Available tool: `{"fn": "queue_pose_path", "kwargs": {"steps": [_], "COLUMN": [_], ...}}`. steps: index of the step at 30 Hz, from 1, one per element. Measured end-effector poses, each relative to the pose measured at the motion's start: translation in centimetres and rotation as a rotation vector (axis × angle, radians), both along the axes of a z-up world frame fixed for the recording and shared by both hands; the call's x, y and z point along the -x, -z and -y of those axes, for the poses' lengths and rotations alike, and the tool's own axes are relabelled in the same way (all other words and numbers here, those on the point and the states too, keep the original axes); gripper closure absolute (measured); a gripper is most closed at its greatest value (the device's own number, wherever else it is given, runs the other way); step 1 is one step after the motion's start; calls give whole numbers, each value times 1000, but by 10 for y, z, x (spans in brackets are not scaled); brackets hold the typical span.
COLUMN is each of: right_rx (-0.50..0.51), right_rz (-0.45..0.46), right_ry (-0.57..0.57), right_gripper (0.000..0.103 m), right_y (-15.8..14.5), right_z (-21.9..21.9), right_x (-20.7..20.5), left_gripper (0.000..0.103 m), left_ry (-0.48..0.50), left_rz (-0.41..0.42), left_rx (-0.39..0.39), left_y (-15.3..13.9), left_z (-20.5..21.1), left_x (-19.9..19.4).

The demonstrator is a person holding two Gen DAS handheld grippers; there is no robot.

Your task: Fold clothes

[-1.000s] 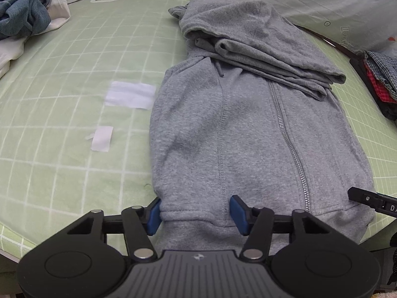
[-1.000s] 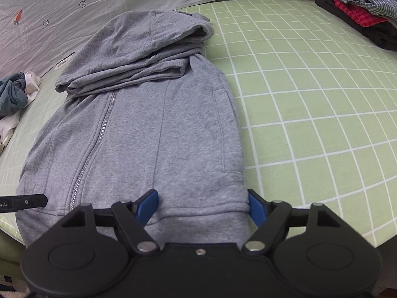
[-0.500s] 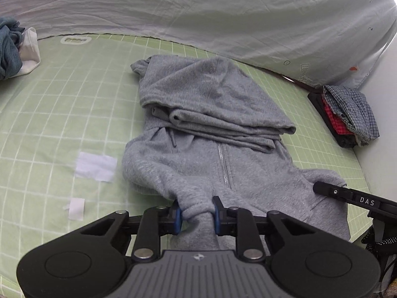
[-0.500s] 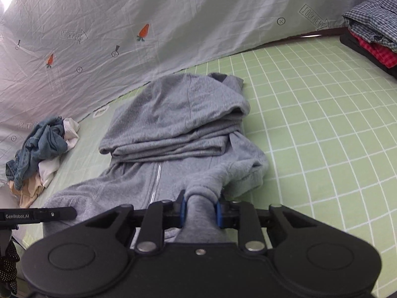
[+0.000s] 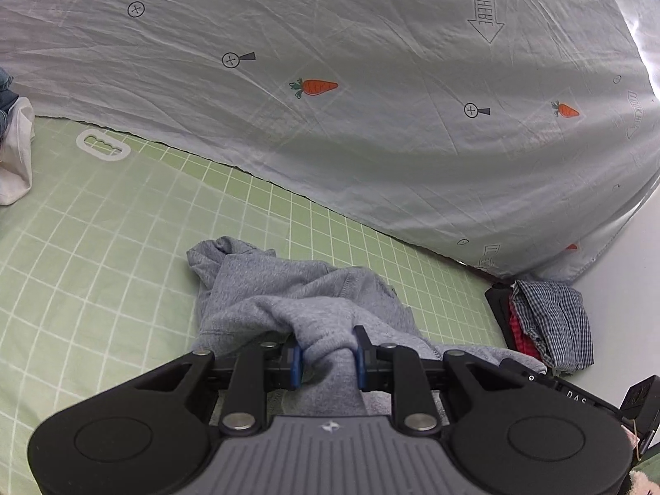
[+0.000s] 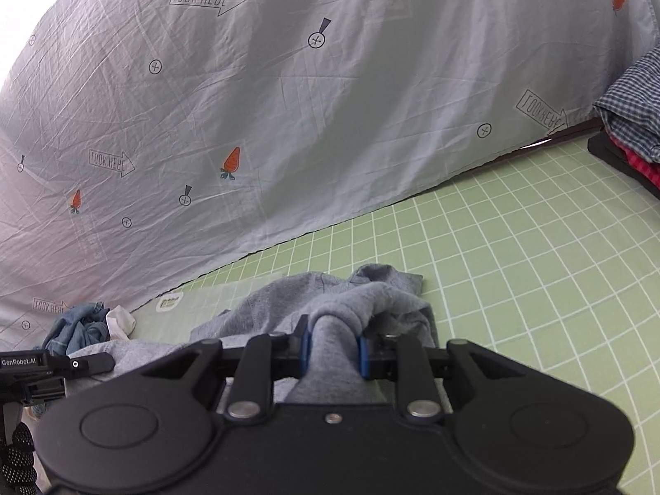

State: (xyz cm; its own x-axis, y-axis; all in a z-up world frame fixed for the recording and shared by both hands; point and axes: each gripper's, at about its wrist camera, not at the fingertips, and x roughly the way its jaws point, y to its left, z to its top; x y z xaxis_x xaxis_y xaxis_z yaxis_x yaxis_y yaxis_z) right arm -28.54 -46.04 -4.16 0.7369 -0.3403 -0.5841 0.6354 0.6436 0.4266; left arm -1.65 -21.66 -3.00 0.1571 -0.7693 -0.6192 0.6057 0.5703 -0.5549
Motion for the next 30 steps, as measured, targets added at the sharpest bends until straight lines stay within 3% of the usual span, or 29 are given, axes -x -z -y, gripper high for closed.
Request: {"fn": "queue_pose_path", "kwargs": {"steps": [13, 19, 22, 25, 30], "right_rx": [-131, -126, -134, -136, -145], "right_rz": [-183, -197, -178, -124, -85], "right_ry": [30, 9, 8, 34, 53], "right_gripper": [77, 71, 60, 53, 50], "right_y": [97, 90, 81, 65, 58], "right_z": [55, 58, 58, 52, 39], "right_x": [-69, -71, -64, -45, -26], "left_gripper": [77, 70, 59, 47, 44], "left_ry": [-111, -109, -122, -126, -98], "left_rz": [-224, -206, -169, -132, -135], "left_rx": [-133, -135, -147, -109, -85], "left_y": [106, 102, 86, 67, 56], "left_z": [59, 57, 51, 37, 17], "left_x": [-77, -76, -72, -65, -47]}}
